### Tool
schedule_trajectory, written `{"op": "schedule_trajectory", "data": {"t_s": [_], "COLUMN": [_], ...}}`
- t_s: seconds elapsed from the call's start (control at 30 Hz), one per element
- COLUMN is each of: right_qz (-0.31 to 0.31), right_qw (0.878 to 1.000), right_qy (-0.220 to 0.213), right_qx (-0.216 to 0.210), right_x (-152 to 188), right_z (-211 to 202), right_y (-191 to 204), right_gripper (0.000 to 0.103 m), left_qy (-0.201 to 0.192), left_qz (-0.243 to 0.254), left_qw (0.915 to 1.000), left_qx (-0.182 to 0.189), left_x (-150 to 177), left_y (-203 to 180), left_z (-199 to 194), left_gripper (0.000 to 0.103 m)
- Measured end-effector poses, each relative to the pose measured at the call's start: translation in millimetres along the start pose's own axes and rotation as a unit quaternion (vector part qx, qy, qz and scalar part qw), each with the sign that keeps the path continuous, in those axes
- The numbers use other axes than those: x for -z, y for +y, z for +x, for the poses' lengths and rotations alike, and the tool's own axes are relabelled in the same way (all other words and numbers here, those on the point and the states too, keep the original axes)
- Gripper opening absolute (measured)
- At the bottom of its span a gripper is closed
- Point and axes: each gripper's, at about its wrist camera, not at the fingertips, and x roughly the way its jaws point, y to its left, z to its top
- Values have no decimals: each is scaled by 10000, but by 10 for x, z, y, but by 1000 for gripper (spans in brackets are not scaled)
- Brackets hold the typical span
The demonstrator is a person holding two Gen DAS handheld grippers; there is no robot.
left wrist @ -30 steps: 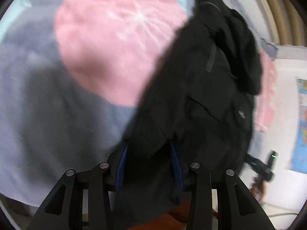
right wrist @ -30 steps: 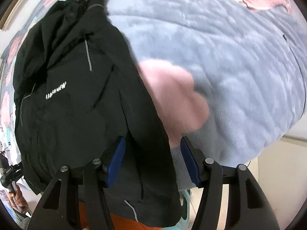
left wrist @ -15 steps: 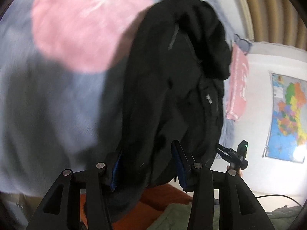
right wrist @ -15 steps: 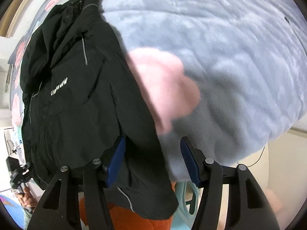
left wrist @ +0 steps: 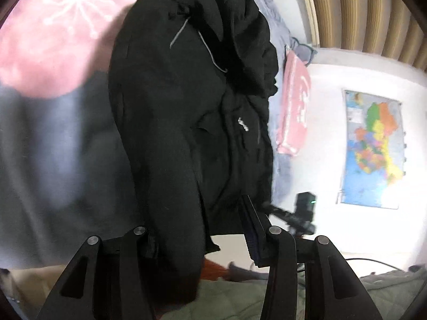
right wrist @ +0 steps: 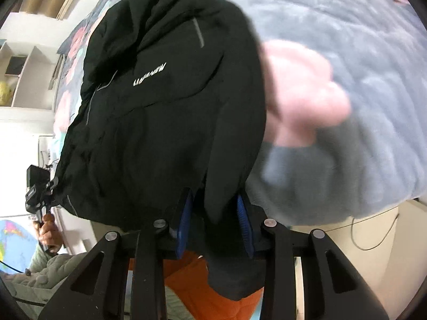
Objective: Fold large clothes
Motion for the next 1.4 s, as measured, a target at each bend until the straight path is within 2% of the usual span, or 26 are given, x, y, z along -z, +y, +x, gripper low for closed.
{"op": "schedule_trajectory", "data": {"t_s": [0.03,0.1,0.2,0.23,0.3,0.33,0.37,0.4,0.43,0.47,0.53,0.7,0.8,0.9,1.03,1.17,1.4], "right_qz": [23,104,509,628,736,751,752,747,683,542,218,-91,-126,-155,-302,-446,-299], "right_qw": [9999,9990,9969,9958,9955,9958,9965,9967,9971,9981,9992,9975,9952,9917,9874,9809,9719], "right_qy": [67,208,550,655,598,512,350,222,90,-21,-204,-596,-814,-1067,-1368,-1737,-2252], "right_qx": [139,383,223,124,-6,-61,-139,-218,-314,-285,-247,-365,-536,-697,-742,-751,-616], "right_x": [7,32,151,213,272,254,246,251,210,191,106,-168,-398,-675,-999,-1516,-2556], "right_z": [65,210,443,500,496,473,391,284,191,85,-97,-440,-677,-782,-996,-1203,-1513], "right_y": [-33,-137,-355,-420,-442,-402,-383,-404,-335,-301,-128,119,134,387,498,700,913], "right_gripper": [39,42,52,55,56,50,33,24,20,19,18,18,18,18,18,18,18], "left_qy": [50,238,705,784,675,564,469,375,298,196,13,-511,-830,-1052,-1325,-1577,-2026], "left_qz": [-67,-143,-137,-157,-256,-237,-194,-147,-80,48,253,522,594,649,809,938,775], "left_qw": [9999,9984,9890,9875,9886,9896,9901,9910,9930,9946,9956,9952,9931,9907,9865,9819,9756], "left_qx": [-71,-486,-1292,-1362,-1318,-1305,-1311,-1273,-1136,-1019,-899,-657,-572,-572,-522,-470,-349], "left_x": [-2,36,184,229,241,224,203,173,141,104,13,-242,-385,-569,-862,-1186,-2096], "left_y": [46,153,314,349,347,301,246,175,92,-27,-263,-613,-704,-763,-967,-1176,-1498], "left_z": [33,147,348,374,360,330,314,284,227,165,61,-245,-468,-668,-760,-824,-908], "left_gripper": [47,47,47,47,47,47,40,33,23,21,21,21,21,21,21,21,22]}}
